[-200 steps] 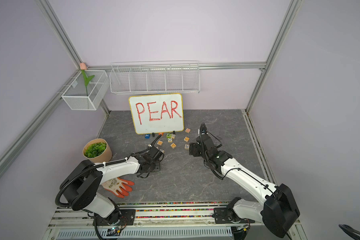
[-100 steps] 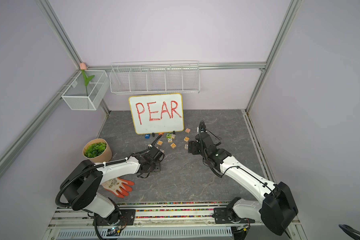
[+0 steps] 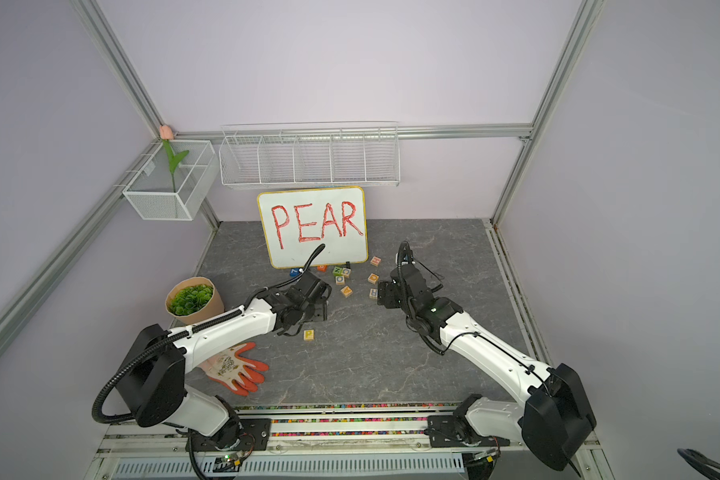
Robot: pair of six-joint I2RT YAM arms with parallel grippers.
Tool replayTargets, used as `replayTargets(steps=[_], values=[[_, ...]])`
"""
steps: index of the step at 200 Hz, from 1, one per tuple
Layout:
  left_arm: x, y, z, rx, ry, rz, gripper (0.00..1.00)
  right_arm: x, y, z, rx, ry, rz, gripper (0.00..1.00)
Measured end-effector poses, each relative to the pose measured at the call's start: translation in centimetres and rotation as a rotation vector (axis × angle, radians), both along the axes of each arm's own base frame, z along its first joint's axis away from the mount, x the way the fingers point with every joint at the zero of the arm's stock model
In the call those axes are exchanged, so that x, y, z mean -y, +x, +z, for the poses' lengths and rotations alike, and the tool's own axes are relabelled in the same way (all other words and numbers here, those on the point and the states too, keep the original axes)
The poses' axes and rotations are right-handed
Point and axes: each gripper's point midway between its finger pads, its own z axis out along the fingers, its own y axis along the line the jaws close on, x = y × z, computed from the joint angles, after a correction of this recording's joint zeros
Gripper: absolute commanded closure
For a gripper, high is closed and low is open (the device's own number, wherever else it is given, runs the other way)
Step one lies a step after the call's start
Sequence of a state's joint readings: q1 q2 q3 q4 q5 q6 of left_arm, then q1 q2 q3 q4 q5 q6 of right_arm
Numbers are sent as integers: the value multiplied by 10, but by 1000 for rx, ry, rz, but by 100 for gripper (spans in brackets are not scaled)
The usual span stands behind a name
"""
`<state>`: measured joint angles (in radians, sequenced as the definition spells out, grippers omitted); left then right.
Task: Spell the uppercase word “pear” with letter blocks
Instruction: Pick up the letter block from the center of the board.
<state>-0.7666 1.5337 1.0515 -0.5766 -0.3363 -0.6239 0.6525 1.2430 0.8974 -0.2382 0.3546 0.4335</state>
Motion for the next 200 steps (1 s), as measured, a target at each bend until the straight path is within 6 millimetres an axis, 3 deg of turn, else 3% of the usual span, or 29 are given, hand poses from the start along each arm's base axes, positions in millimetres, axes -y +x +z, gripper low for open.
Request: replayTargets(steps=[28, 74, 103, 137, 200], values=[[11, 17, 9, 43, 7, -15, 32, 2, 1, 0, 5, -5, -8, 11], [26, 28, -28, -13, 97, -194, 32, 6, 2, 1, 15, -25, -21, 11], [43, 47, -22, -17, 71, -269, 32, 11, 4, 1, 24, -37, -45, 11], [82, 78, -1, 47, 4, -302, 33, 34, 0, -15, -10, -63, -115, 11], [87, 79, -12, 30, 26, -304, 33, 77, -2, -15, -32, -40, -270, 11]])
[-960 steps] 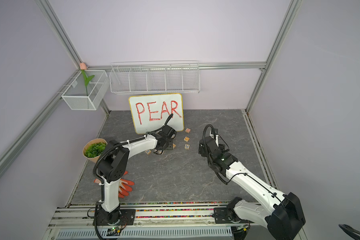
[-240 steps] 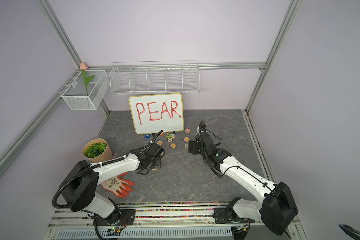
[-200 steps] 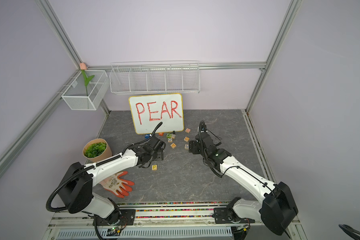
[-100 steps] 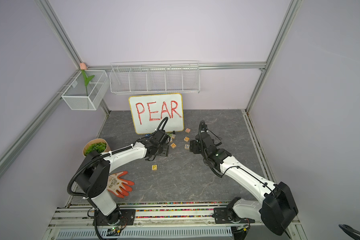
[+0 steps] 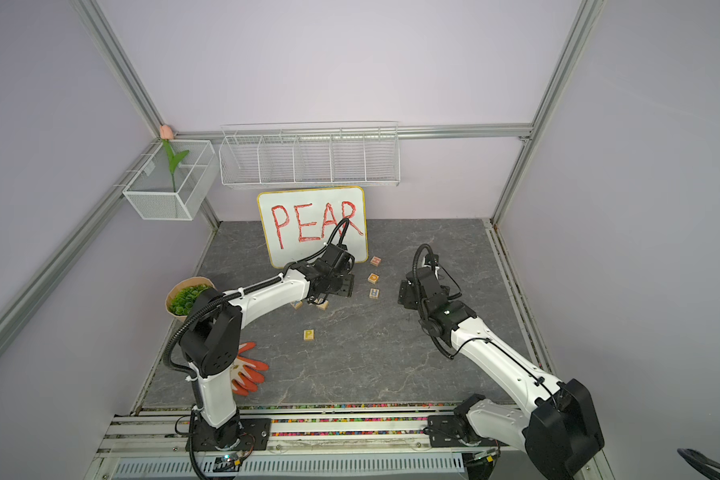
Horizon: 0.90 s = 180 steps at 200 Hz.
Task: Spell the uppercase word “pear” with letter blocks
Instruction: Pick up the letter block from the center of the board.
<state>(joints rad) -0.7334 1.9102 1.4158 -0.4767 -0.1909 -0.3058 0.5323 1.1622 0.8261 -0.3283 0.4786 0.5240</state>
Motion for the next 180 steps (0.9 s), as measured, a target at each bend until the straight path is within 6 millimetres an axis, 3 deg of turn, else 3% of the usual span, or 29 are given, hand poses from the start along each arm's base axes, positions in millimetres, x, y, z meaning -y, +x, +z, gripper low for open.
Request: replayTargets(steps=[44, 113, 180], values=[[-15, -4, -5, 2, 25, 28, 33, 1, -2, -6, -20, 25, -10, 11], [-87, -17, -9, -20, 20, 174, 32, -30, 6, -31, -101, 84, 85, 11], [-135, -18, -17, -40, 11, 319, 34, -60, 18, -23, -97, 130, 156, 11]])
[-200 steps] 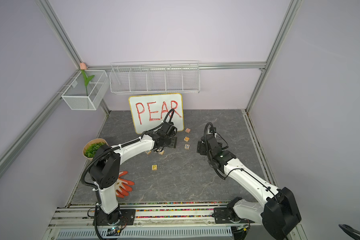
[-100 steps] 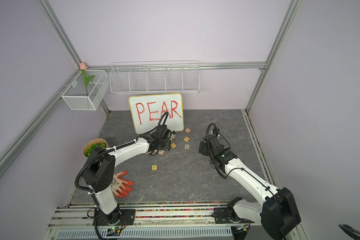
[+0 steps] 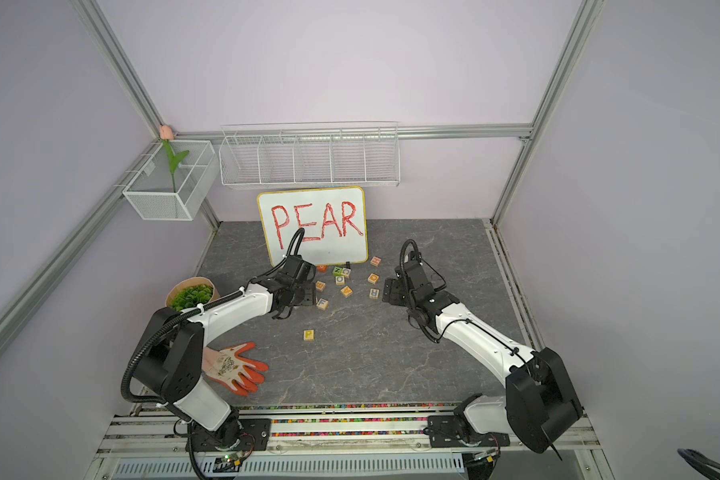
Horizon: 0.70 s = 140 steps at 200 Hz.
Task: Spell the uppercase word “pear” with letter blocks
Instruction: Pick up the letter block from the center of the board.
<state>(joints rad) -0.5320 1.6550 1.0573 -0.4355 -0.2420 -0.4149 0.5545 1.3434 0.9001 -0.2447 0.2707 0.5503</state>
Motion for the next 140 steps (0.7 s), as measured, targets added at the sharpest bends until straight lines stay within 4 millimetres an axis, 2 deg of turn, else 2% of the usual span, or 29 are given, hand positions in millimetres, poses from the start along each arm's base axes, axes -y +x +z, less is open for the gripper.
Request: replayTargets(steps=[28, 90, 114, 140], values=[[-10, 6, -1, -11, -41, 78, 35, -3, 1, 1, 0, 3, 6, 11], [24, 35, -3, -39, -193, 177, 36, -3, 2, 2, 0, 2, 5, 11], [34, 43, -11, -54, -221, 214, 36, -3, 2, 2, 2, 2, 4, 11], [39, 42, -23, -79, -240, 259, 36, -2, 2, 1, 3, -4, 4, 11]])
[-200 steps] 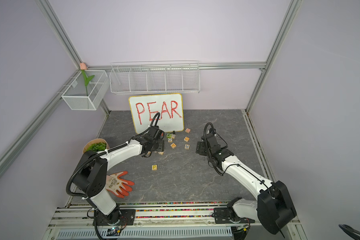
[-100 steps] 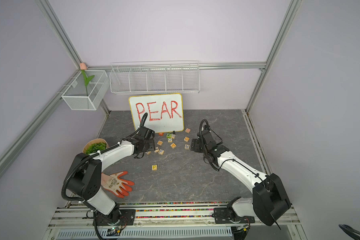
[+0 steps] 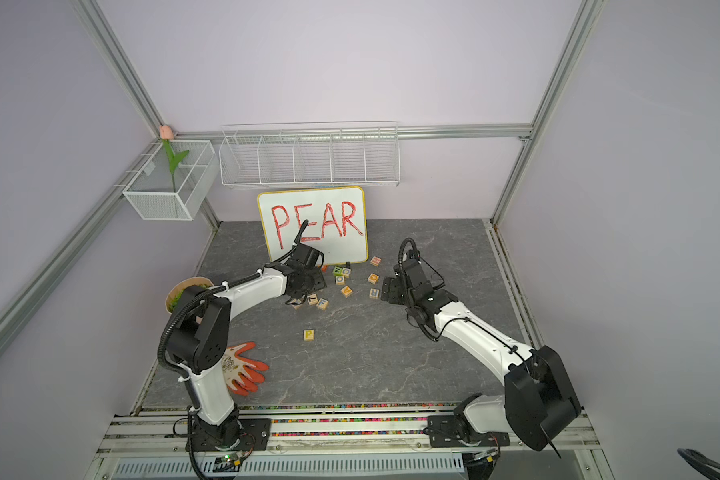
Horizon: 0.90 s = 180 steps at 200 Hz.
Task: Spell the uppercase word “pear” with letter blocks
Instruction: Pick up the letter block from the center of the board.
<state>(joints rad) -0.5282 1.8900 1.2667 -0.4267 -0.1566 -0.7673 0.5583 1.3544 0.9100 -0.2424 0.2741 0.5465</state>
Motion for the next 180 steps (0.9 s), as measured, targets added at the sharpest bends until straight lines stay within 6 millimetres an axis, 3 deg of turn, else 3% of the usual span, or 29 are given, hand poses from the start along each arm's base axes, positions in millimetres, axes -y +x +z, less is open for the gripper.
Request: replayTargets(steps=[69, 180], values=[[14, 15, -16, -37, -29, 69, 39, 10, -8, -23, -28, -40, -8, 11], [26, 34, -27, -47, 27, 59, 48, 20, -3, -24, -20, -58, -24, 11]])
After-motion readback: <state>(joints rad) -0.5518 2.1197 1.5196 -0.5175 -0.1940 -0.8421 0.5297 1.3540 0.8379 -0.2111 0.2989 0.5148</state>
